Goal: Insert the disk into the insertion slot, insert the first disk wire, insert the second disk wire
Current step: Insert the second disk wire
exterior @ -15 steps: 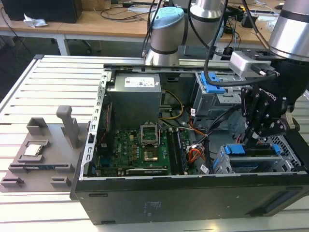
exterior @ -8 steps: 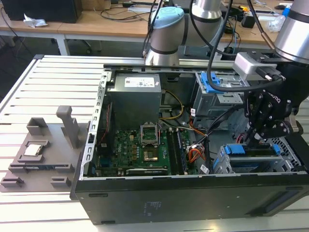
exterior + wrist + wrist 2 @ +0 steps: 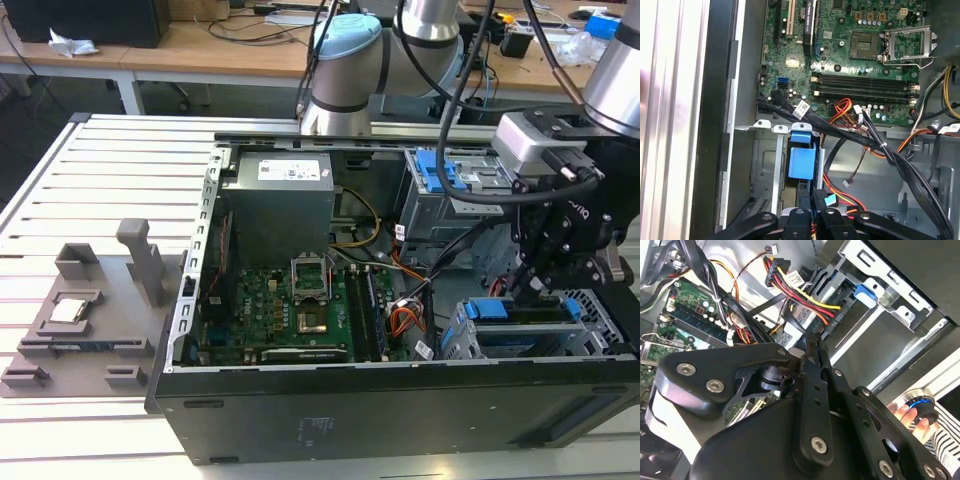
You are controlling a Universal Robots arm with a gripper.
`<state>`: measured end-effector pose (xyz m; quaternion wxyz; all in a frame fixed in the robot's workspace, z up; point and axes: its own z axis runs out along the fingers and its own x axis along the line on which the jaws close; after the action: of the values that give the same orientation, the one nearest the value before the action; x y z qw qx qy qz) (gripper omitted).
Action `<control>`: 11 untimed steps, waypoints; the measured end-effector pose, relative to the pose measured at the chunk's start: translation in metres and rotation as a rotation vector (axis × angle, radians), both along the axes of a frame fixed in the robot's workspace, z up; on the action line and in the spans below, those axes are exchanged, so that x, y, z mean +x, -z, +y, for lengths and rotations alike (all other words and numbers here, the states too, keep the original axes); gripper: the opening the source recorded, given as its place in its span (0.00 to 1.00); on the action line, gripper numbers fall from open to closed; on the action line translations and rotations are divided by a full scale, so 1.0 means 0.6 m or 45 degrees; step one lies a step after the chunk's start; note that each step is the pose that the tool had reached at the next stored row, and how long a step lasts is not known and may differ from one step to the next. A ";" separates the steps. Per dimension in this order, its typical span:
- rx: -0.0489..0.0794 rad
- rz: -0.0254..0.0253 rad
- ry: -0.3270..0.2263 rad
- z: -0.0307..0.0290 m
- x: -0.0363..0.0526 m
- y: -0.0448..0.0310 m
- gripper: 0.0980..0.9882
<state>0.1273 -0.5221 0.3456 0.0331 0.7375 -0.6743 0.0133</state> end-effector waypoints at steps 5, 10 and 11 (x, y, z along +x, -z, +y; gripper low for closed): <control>0.000 0.0025 0.000 -0.0016 0.004 0.001 0.05; 0.001 0.0056 0.000 -0.0037 0.008 0.002 0.05; 0.001 0.0064 0.000 -0.0040 0.009 0.003 0.05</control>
<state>0.1328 -0.5245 0.3440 0.0345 0.7376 -0.6742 0.0112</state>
